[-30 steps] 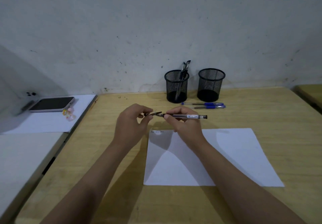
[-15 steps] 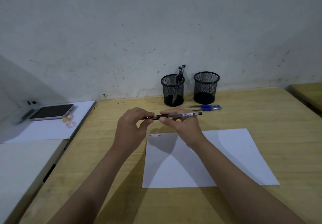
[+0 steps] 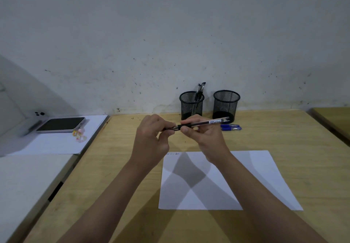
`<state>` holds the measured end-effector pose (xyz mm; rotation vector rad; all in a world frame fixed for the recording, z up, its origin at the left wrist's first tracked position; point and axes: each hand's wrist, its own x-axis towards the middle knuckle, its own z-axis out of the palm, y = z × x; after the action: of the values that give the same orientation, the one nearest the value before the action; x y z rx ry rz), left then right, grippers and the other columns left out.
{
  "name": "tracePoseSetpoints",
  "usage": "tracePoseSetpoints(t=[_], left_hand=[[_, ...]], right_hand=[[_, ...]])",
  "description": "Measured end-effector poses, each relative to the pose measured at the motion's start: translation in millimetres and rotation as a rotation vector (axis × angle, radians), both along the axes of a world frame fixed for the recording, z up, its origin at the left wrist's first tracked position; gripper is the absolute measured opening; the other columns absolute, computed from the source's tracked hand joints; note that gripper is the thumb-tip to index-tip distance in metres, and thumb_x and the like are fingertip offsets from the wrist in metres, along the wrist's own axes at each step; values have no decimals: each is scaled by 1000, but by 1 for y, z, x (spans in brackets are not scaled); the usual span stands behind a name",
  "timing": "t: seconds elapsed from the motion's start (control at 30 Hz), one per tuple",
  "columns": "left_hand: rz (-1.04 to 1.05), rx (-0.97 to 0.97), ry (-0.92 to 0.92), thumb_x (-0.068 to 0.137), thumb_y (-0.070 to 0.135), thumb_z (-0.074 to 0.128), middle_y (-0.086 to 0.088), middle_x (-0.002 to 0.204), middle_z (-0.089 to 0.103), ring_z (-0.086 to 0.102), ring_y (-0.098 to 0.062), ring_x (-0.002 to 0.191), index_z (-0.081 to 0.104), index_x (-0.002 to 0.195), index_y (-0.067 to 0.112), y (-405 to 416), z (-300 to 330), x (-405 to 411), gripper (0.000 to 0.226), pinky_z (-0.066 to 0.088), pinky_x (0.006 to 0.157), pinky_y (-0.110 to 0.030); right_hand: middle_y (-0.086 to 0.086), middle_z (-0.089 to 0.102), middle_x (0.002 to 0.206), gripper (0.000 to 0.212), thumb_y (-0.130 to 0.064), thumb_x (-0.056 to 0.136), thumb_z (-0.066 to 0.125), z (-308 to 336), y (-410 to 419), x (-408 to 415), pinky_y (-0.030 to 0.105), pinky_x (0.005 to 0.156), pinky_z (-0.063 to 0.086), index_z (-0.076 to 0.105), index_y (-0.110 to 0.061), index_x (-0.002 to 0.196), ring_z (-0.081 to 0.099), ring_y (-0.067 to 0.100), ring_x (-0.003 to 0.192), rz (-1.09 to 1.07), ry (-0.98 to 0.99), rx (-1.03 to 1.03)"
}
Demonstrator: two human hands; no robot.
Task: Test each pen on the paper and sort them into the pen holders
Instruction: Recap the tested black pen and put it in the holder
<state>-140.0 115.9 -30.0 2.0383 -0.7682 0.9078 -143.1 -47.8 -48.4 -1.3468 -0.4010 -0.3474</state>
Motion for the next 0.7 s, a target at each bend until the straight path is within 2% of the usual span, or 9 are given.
tracePoseSetpoints(t=[0.17, 0.23, 0.3, 0.33, 0.37, 0.43, 0.53, 0.6, 0.7], left_hand=[[11, 41, 14, 72, 2, 68, -1, 72, 63, 56, -18, 69, 70, 83, 9, 0, 3, 0, 13, 46, 64, -34], [6, -26, 50, 74, 6, 68, 0, 75, 65, 59, -17, 71, 70, 84, 10, -4, 6, 2, 11, 49, 66, -34], [16, -102, 85, 75, 8, 68, 1, 78, 66, 61, -15, 74, 70, 85, 12, -9, 9, 5, 11, 51, 69, -34], [39, -122, 98, 76, 7, 68, 2, 80, 66, 61, -14, 75, 70, 86, 13, -11, 10, 7, 12, 52, 71, -33], [64, -133, 109, 77, 6, 69, 3, 81, 66, 61, -12, 76, 71, 87, 14, -12, 11, 10, 13, 52, 72, -32], [78, -132, 125, 77, 7, 69, 3, 81, 66, 61, -12, 76, 70, 87, 14, -15, 12, 16, 13, 52, 73, -33], [7, -67, 143, 74, 14, 66, 1, 80, 67, 62, -15, 74, 70, 86, 13, -24, 20, 23, 12, 53, 71, -38], [-34, 3, 139, 73, 17, 66, 1, 78, 66, 61, -15, 74, 70, 86, 14, -31, 27, 28, 13, 53, 69, -39], [-73, 36, 88, 74, 17, 66, 1, 78, 66, 60, -16, 74, 70, 89, 15, -38, 38, 37, 15, 51, 69, -40]], right_hand=[[-2, 70, 83, 16, -13, 73, 78, 10, -3, -4, 36, 74, 53, 72, -14, 88, 63, 14, 84, -74, 53, -136], [2, 71, 84, 21, -22, 72, 78, 19, -4, -5, 29, 75, 54, 71, -16, 90, 63, 13, 82, -102, 155, -164], [2, 67, 72, 19, -30, 75, 76, 28, -8, -7, 21, 64, 50, 70, -12, 79, 59, 9, 68, -184, 215, -268], [2, 63, 64, 25, -33, 76, 76, 29, -12, -7, 19, 57, 45, 68, -9, 71, 54, 6, 58, -263, 187, -344], [0, 59, 58, 29, -33, 75, 77, 30, -16, -8, 16, 53, 41, 66, -7, 66, 49, 4, 52, -352, 114, -408], [-3, 59, 63, 26, -30, 72, 80, 32, -23, -10, 12, 58, 40, 64, -9, 67, 50, 3, 58, -573, -168, -563], [-5, 68, 83, 18, -28, 69, 75, 33, -39, 4, 29, 75, 36, 69, -17, 81, 58, 17, 78, -876, -610, -972], [-7, 72, 84, 14, -21, 69, 75, 37, -49, 16, 36, 78, 34, 72, -19, 83, 63, 22, 77, -926, -771, -1134], [-4, 70, 72, 11, -14, 73, 72, 47, -60, 30, 37, 73, 37, 72, -16, 84, 63, 22, 66, -871, -880, -1172]])
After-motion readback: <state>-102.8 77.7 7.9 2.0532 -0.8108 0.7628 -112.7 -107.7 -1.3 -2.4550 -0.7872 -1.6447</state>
